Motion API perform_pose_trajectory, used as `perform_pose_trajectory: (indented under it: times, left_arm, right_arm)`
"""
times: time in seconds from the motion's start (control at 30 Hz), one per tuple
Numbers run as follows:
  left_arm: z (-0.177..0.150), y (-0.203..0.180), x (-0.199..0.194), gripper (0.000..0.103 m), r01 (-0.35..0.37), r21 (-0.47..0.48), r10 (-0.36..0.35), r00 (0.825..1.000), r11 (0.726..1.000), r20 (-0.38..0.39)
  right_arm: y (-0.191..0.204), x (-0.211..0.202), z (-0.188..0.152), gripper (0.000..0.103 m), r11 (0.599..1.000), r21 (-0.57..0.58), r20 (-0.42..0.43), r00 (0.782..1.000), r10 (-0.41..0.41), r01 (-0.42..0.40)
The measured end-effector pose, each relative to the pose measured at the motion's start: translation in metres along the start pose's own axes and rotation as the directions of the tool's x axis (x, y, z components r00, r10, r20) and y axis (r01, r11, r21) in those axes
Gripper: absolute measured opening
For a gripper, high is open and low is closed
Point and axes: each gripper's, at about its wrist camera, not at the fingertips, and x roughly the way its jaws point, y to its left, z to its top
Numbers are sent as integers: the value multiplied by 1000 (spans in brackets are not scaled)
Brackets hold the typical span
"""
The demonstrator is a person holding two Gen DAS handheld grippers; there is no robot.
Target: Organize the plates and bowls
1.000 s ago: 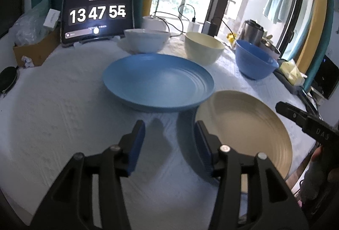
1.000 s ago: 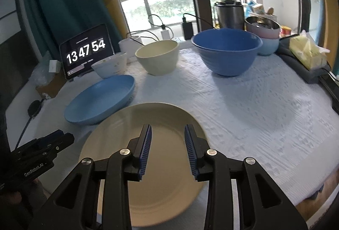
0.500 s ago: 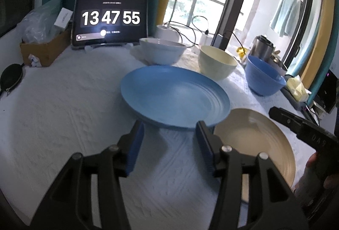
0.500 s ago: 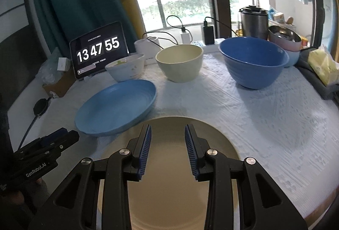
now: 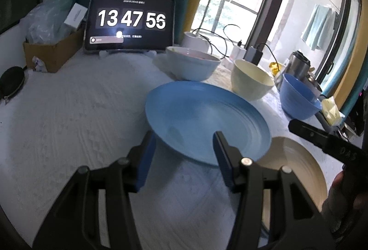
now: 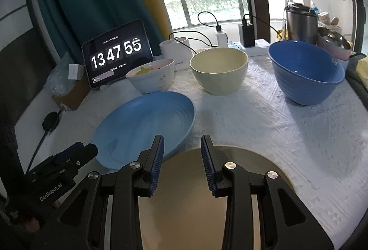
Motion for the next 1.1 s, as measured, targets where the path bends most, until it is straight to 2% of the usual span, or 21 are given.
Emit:
perform_pose_trajectory:
  times: [0.3, 0.73, 0.93, 1.03, 1.1]
  left_arm:
    - [10, 14, 20, 54, -4, -49, 3, 1000, 999, -21]
    - [10, 25, 52, 54, 11, -108, -22, 995, 994, -100]
    - [9, 23, 60, 54, 16, -103, -29, 991, 995, -133]
    - [10, 22, 61, 54, 18, -94, -30, 991, 995, -132]
    - [9, 20, 61, 54, 29, -79, -39, 990, 996, -135]
  right_arm:
    - [-2, 28, 14, 36, 998, 59, -56, 998, 8, -5]
    - [-6, 72, 18, 38, 992, 124, -170, 985, -9, 30]
    - [-1, 78, 20, 38, 994, 105, -175, 984, -18, 37]
    - [3, 81, 20, 38, 995, 95, -186, 983, 8, 10]
    - [10, 81, 19, 38, 997, 68, -187, 982, -15, 28]
